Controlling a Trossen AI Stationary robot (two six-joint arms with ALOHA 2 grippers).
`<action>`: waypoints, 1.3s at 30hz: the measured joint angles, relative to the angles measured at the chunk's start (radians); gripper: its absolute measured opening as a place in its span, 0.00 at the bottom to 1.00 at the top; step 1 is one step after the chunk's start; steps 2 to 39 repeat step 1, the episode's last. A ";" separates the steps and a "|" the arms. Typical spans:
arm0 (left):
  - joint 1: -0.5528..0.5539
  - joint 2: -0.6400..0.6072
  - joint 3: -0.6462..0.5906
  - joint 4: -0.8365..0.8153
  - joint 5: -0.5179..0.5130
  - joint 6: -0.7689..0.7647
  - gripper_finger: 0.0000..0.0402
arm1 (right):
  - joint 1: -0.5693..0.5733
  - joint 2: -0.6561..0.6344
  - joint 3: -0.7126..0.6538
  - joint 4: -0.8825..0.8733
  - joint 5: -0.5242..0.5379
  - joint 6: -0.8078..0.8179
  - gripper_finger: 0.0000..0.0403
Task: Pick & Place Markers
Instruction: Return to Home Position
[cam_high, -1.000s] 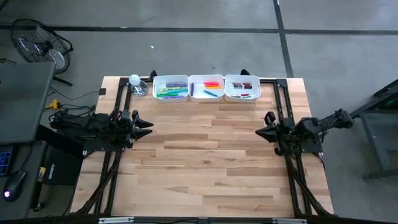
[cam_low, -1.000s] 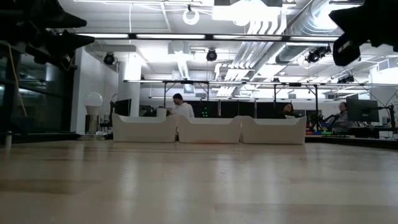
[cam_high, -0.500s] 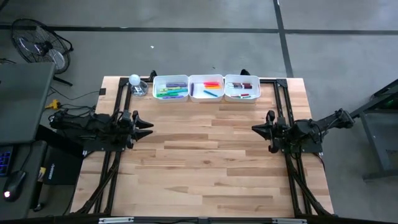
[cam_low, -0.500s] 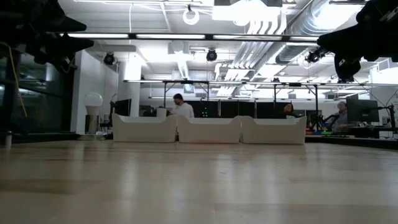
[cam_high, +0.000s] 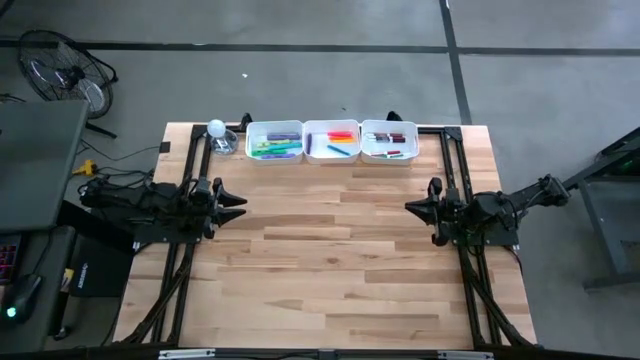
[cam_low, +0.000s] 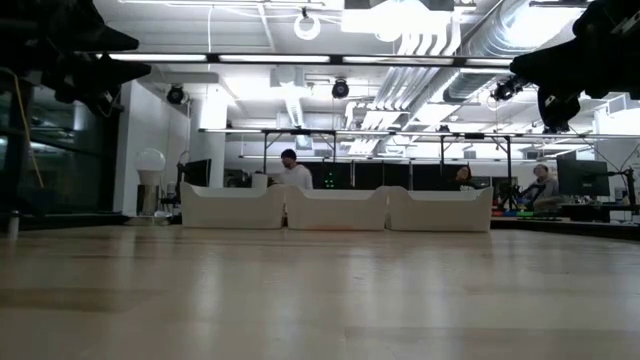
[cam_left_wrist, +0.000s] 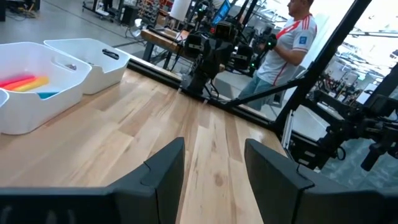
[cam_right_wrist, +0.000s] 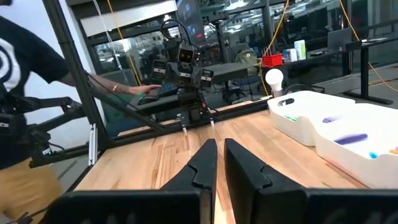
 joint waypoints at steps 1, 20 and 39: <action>0.000 0.000 0.000 0.000 0.000 0.000 0.41 | 0.000 0.000 0.000 0.000 0.000 0.000 0.05; 0.000 0.000 0.000 0.000 0.000 0.000 0.41 | 0.000 0.000 0.000 0.000 0.000 0.000 0.05; 0.000 0.000 0.000 0.000 0.000 0.000 0.41 | 0.000 0.000 0.000 0.000 0.000 0.000 0.05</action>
